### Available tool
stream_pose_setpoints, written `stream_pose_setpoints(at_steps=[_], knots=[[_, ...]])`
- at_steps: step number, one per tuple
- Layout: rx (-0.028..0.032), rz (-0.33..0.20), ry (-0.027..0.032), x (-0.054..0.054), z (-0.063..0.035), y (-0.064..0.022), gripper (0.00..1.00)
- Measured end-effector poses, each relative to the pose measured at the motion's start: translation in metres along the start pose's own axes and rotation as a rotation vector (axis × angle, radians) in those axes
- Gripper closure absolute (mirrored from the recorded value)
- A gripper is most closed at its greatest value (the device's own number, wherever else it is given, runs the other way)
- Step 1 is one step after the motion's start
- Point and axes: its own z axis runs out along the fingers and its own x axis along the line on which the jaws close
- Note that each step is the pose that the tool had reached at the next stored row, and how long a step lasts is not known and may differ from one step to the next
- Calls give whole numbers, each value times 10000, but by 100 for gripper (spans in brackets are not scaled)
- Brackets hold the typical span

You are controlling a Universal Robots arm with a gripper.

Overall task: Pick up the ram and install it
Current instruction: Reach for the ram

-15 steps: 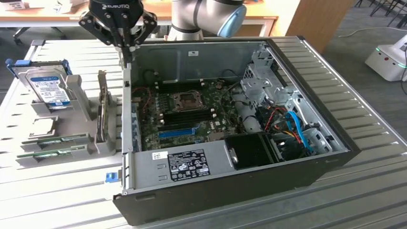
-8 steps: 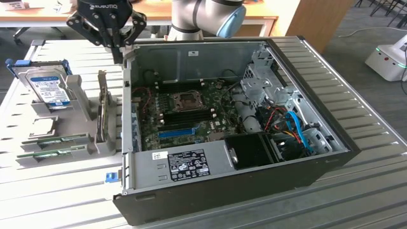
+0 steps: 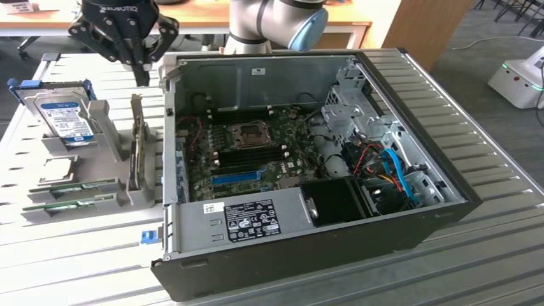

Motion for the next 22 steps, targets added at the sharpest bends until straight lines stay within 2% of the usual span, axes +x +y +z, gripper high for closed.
stream_pose_setpoints(at_steps=[22], knots=[[12, 7, 150, 615, 10, -47, 89]])
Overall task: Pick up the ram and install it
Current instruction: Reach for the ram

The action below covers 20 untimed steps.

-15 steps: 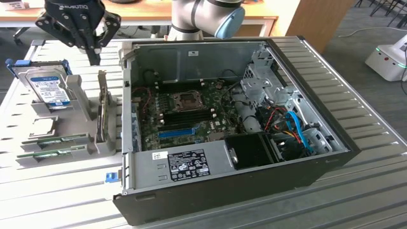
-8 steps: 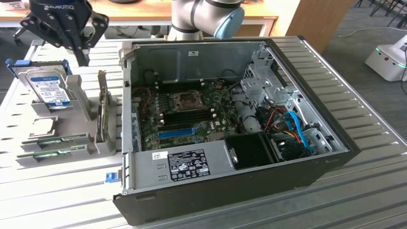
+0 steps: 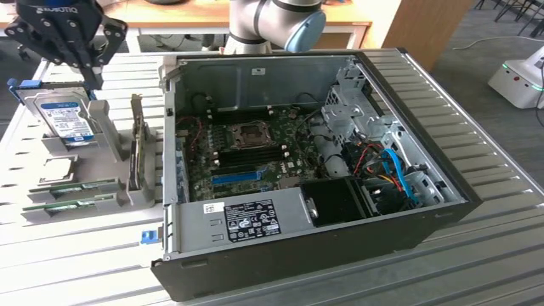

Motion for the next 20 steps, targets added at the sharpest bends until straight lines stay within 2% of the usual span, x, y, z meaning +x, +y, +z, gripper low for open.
stream_pose_setpoints(at_steps=[16, 20], knots=[[12, 5, 152, 377, 14, -29, 89], [12, 5, 173, 403, 15, -31, 89]])
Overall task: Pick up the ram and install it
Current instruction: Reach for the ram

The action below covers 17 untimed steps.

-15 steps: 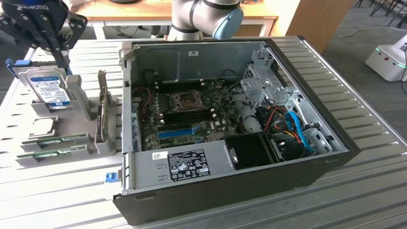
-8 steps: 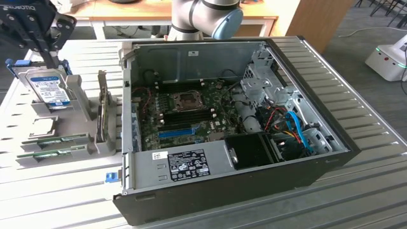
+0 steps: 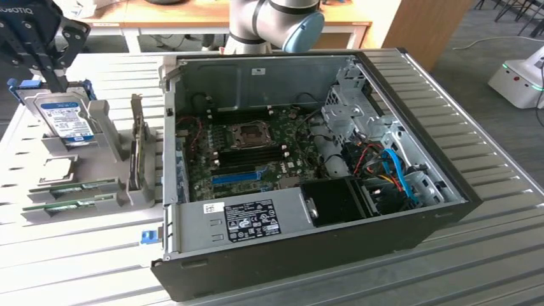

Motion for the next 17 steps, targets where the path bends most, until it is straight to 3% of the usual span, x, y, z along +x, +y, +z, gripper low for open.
stream_pose_setpoints(at_steps=[8, 17], knots=[[4, -128, 10, 5, 4, -1, 89], [29, -1273, 61, 10, 18, -2, 89]])
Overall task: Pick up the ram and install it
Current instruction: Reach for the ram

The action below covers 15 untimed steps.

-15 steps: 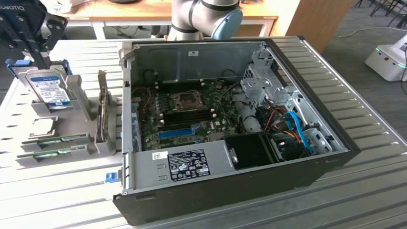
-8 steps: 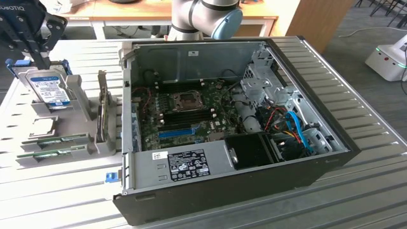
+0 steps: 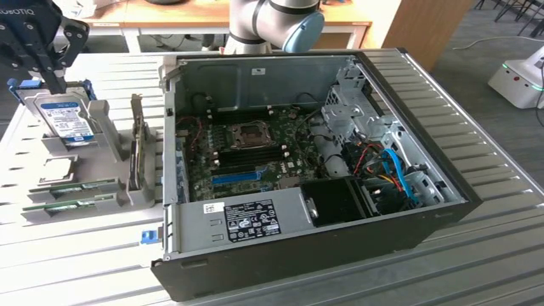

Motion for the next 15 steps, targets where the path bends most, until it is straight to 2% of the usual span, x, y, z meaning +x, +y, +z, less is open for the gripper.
stream_pose_setpoints(at_steps=[4, 15], knots=[[0, 2, 0, 7, 1, 2, 89], [0, -1, -1, 133, 8, 13, 89]])
